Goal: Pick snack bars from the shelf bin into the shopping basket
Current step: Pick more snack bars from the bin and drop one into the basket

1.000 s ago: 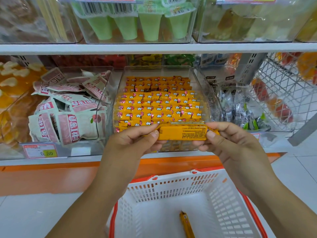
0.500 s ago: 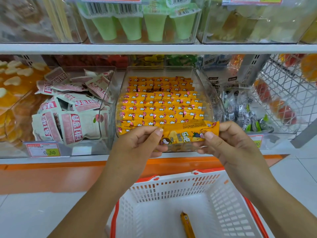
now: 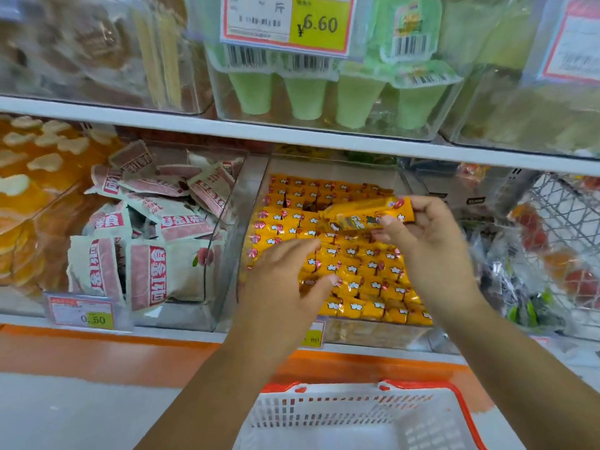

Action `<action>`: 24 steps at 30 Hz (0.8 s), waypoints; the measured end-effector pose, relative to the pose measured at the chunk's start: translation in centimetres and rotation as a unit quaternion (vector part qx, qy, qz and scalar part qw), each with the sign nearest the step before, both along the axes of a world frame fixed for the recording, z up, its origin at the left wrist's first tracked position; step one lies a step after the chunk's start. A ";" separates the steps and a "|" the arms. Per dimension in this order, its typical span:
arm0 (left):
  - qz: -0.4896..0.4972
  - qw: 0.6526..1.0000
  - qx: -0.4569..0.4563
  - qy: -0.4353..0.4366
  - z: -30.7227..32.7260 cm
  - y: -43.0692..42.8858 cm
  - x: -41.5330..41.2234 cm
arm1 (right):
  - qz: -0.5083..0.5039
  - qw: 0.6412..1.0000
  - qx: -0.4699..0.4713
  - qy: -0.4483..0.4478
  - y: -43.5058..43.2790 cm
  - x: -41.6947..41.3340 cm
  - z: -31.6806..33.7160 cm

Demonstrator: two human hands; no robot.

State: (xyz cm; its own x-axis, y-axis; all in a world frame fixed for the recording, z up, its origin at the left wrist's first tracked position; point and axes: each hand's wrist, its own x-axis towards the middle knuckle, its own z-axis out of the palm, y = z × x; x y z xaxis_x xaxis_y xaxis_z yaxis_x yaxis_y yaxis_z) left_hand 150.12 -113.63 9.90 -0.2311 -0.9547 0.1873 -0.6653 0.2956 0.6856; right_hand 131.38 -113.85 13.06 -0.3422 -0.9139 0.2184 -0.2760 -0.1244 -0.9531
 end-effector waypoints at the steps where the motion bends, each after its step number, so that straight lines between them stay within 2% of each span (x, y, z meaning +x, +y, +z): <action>1: -0.012 0.999 -0.011 -0.033 -0.5 -0.5 -0.1 | -0.011 0.999 -0.004 0.050 -1.4 0.1 0.0; 6: -0.026 0.992 -0.064 -0.107 -2.8 -2.3 0.5 | 0.001 0.965 0.010 0.261 -8.1 0.6 -0.4; 10: -0.033 0.991 -0.071 -0.104 -3.2 -2.6 0.5 | 0.061 0.933 0.088 0.343 -12.1 1.0 -1.4; 14: -0.033 0.991 -0.070 -0.109 -3.3 -2.9 0.5 | 0.090 0.907 0.111 0.396 -14.0 2.3 -1.7; 18: -0.027 0.990 -0.072 -0.118 -3.1 -2.9 0.2 | 0.142 0.856 0.166 0.468 -15.1 3.3 -1.6; 20: -0.024 0.989 -0.078 -0.127 -3.2 -2.9 0.1 | 0.161 0.853 0.162 0.469 -15.0 2.9 -0.6; 24: -0.023 0.987 -0.083 -0.134 -3.2 -2.9 0.1 | 0.098 0.891 0.110 0.430 -14.3 0.4 0.8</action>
